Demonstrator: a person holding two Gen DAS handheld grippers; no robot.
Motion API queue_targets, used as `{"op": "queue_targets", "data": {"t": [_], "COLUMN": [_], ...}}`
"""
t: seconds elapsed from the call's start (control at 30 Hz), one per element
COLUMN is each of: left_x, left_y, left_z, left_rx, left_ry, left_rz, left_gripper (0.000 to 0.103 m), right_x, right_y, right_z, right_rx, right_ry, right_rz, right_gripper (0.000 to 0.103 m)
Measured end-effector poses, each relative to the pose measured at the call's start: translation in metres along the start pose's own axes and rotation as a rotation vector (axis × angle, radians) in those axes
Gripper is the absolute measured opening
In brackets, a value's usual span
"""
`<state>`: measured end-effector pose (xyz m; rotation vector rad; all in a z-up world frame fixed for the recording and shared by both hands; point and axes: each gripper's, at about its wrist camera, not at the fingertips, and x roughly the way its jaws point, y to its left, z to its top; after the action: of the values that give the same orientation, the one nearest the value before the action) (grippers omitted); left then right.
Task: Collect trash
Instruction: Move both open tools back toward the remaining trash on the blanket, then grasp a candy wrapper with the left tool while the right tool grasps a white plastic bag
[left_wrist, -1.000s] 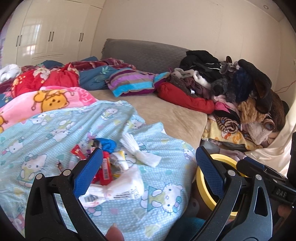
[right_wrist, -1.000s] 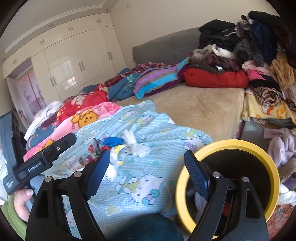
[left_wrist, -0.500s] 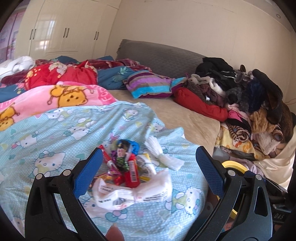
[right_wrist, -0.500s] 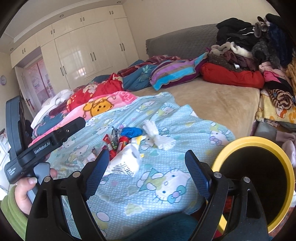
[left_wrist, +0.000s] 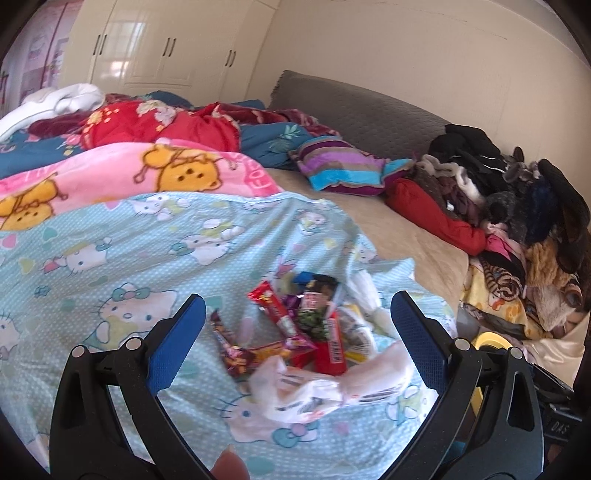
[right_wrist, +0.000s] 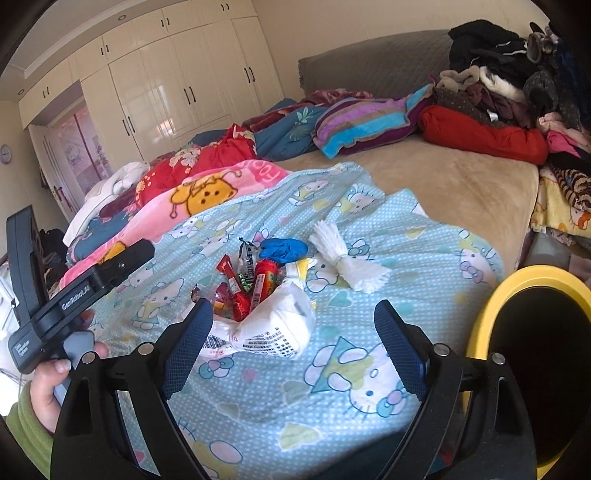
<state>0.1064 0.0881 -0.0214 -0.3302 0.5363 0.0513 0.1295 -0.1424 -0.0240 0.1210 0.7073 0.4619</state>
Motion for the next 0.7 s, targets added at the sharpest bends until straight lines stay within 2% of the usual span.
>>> {"op": "queue_targets", "data": {"t": [0.17,0.47,0.7], "left_x": [0.009,0.037,0.067], "left_y": [0.021,0.058,0.075], "left_z": [-0.005,-0.014,-0.021], "left_rx": [-0.031,-0.126,-0.215], "left_ry": [0.031,0.139,0.258], "left_rz": [0.018,0.059,0.033], "left_gripper": [0.092,0.091,0.071], "right_x": [0.021,0.058,0.083], "right_y": [0.004,0.015,0.019], "right_z": [0.002,0.003,0.002], "right_rx": [-0.003,-0.038,-0.03], "right_ry": [0.029,0.088,0.121], "right_rz": [-0.015,-0.026,-0.015], "right_gripper": [0.086,0.086,0.086]}}
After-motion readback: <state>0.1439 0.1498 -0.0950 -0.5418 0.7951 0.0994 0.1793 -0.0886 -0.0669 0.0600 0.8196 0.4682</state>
